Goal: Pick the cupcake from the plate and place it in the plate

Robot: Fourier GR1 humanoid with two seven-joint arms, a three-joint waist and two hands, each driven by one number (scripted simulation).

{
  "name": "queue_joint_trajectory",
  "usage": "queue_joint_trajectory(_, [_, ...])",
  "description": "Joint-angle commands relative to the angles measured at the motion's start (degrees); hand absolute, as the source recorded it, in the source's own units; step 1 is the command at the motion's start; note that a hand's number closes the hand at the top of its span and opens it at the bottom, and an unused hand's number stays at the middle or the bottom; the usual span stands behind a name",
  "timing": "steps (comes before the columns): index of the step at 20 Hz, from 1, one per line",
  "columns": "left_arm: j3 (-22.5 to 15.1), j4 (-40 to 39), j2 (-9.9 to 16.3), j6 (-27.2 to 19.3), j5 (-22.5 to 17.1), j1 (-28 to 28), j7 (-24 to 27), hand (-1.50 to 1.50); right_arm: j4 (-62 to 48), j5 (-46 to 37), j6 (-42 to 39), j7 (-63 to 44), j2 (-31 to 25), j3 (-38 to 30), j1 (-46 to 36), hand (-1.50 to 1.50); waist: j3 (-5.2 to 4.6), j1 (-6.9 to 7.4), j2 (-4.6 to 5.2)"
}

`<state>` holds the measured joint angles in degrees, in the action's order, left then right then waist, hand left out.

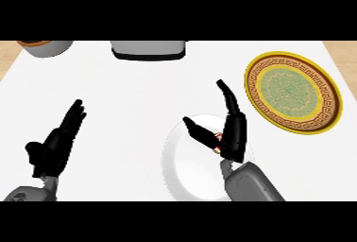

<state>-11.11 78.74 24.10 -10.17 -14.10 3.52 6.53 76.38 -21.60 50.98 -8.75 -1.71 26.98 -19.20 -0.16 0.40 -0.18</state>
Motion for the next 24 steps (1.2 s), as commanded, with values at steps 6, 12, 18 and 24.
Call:
queue_joint_trajectory(6, [2.6, -5.5, -0.4, 4.1, -1.1, 0.1, 4.0, 0.00, 7.2, -29.8, 6.4, -22.7, 1.7, 8.1, 11.3, -1.50, -0.07, -2.04, -0.32])
queue_joint_trajectory(12, [2.4, -2.2, -0.6, 2.5, -0.6, 0.2, 1.5, 0.00, 10.8, -39.6, -16.7, -39.8, 1.7, 6.3, 11.4, -1.50, -0.13, -1.99, -0.46])
queue_joint_trajectory(18, [2.0, -3.3, -1.2, 3.2, 0.2, 1.1, 1.9, 0.00, 21.6, -41.9, -36.2, -56.5, 1.7, 10.9, 11.6, -1.50, 0.03, -1.32, -0.19])
queue_joint_trajectory(24, [2.2, -2.1, -2.1, 4.0, 1.2, -4.8, 6.8, 0.00, 27.8, -39.1, -47.1, -64.6, 1.7, 9.1, 10.8, -1.50, 0.10, -0.14, -0.06])
